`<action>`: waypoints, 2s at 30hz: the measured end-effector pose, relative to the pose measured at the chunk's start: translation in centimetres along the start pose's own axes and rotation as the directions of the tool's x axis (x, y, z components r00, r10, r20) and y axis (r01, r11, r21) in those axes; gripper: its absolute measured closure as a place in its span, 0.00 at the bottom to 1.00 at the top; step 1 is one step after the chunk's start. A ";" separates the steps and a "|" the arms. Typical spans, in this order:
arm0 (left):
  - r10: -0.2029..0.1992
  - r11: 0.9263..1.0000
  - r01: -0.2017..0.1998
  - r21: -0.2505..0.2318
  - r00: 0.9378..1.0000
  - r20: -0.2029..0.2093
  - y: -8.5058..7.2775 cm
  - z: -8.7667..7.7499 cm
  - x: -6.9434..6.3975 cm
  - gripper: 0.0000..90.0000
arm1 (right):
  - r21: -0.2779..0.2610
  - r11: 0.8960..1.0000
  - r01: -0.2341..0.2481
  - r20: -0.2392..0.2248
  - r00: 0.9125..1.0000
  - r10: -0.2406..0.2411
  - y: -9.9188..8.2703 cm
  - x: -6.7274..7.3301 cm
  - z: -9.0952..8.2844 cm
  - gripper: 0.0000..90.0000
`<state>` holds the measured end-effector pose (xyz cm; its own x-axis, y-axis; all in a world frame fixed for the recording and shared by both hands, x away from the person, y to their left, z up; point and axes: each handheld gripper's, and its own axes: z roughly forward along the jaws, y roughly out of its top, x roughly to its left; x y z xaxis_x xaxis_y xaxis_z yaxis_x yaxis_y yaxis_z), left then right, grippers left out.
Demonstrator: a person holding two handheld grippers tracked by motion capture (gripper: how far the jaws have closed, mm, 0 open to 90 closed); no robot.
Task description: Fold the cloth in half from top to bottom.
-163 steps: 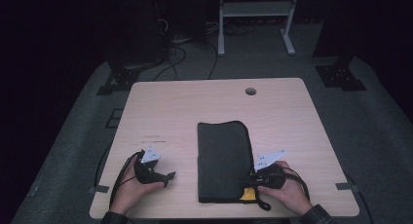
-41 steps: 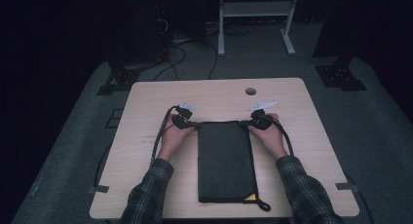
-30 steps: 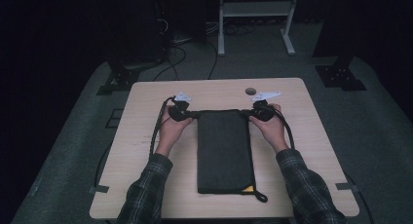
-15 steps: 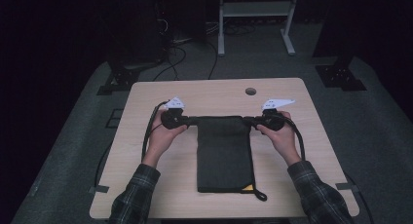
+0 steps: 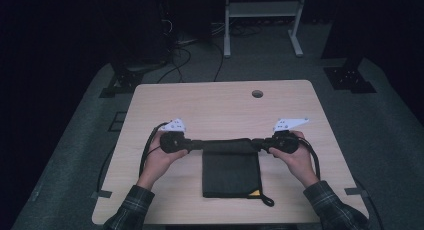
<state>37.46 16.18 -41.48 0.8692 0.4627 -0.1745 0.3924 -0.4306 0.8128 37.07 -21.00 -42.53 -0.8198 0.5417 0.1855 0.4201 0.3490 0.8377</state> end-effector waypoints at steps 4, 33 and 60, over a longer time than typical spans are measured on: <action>0.002 1.000 -0.002 0.014 1.000 0.018 -0.6 -0.2 -1.2 0.96 | 0.014 1.000 0.003 -0.013 1.000 -0.003 -0.9 1.0 -0.6 0.92; -0.001 0.989 -0.012 0.146 0.996 0.084 -5.1 0.3 -5.5 0.95 | 0.112 0.994 0.015 -0.074 0.997 -0.007 -5.6 5.2 -1.2 0.92; -0.016 0.994 0.001 0.110 0.990 0.138 -4.9 1.6 -6.3 0.86 | 0.148 0.987 0.069 -0.156 0.987 -0.045 -5.4 6.3 -0.1 0.96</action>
<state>30.52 14.09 -45.23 0.8958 0.3587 -0.2626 0.4242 -0.5130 0.7462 29.60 -19.55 -45.86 -0.8887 0.3994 0.2251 0.4156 0.4945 0.7634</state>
